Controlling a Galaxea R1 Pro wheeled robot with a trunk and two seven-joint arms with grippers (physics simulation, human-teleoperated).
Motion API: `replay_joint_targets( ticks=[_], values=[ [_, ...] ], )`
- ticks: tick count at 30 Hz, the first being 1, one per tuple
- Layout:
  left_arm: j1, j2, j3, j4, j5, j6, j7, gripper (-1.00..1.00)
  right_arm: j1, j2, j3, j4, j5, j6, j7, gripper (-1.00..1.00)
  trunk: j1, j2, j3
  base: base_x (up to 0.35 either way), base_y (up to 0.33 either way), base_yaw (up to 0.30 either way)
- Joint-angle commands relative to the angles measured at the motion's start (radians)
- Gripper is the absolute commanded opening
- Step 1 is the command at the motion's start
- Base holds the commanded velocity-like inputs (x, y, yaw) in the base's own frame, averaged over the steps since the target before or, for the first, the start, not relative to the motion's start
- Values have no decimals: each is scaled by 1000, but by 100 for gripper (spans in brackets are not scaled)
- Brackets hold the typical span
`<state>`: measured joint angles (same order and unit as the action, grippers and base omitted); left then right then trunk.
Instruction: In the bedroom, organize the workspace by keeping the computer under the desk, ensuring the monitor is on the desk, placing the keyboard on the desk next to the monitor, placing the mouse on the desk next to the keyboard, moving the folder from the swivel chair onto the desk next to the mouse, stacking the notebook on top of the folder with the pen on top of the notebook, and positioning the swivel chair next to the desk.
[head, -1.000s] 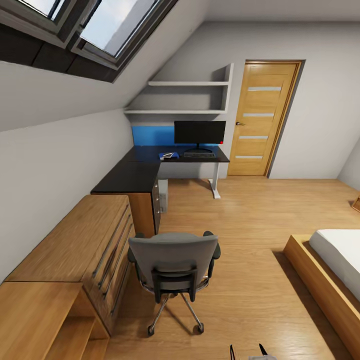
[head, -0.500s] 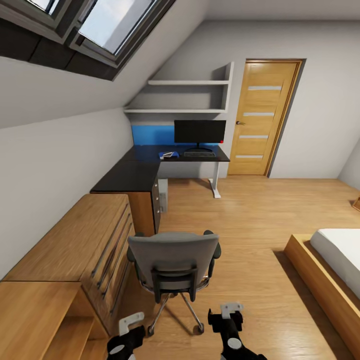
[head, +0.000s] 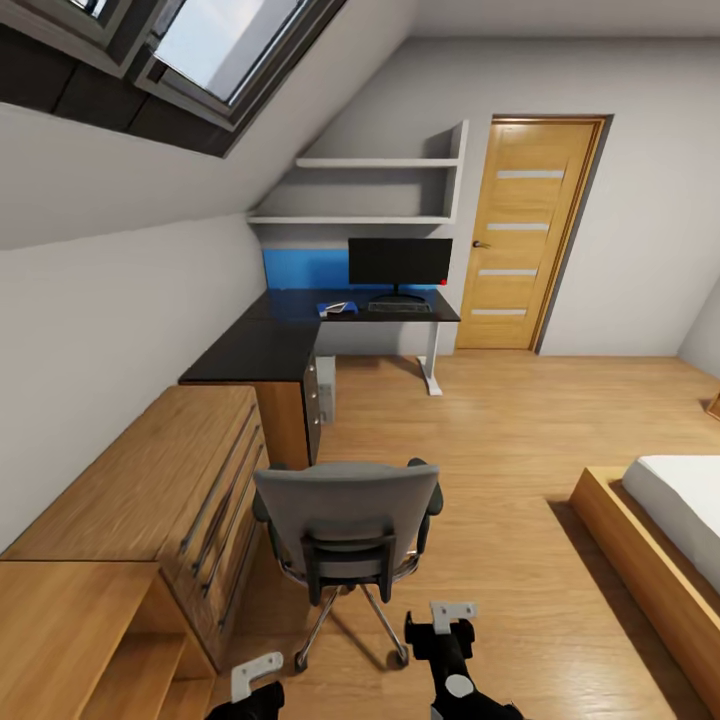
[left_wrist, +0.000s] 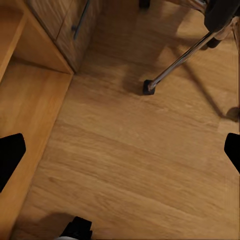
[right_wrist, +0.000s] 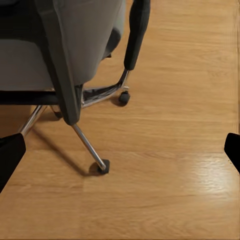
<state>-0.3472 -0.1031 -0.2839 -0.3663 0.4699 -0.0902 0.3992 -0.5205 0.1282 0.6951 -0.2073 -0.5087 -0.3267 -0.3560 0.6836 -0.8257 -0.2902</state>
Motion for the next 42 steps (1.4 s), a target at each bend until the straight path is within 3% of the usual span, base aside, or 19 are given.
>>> replay_joint_targets(
  ticks=[1,18,42],
  values=[
    [-1,-1,-10,2,11,-10,6,100,-1,1,9,11,-9,-16,-3,100,4,-8,-4,0,0,0],
    [-1,-5,-14,47,10,-36,14,100,2,7,9,53,-10,-130,31,100,69,-127,-58,0,0,0],
    [-1,-3,-12,58,12,-36,15,100,3,5,8,54,-8,-147,58,100,161,-295,-133,-48,7,0]
  ],
)
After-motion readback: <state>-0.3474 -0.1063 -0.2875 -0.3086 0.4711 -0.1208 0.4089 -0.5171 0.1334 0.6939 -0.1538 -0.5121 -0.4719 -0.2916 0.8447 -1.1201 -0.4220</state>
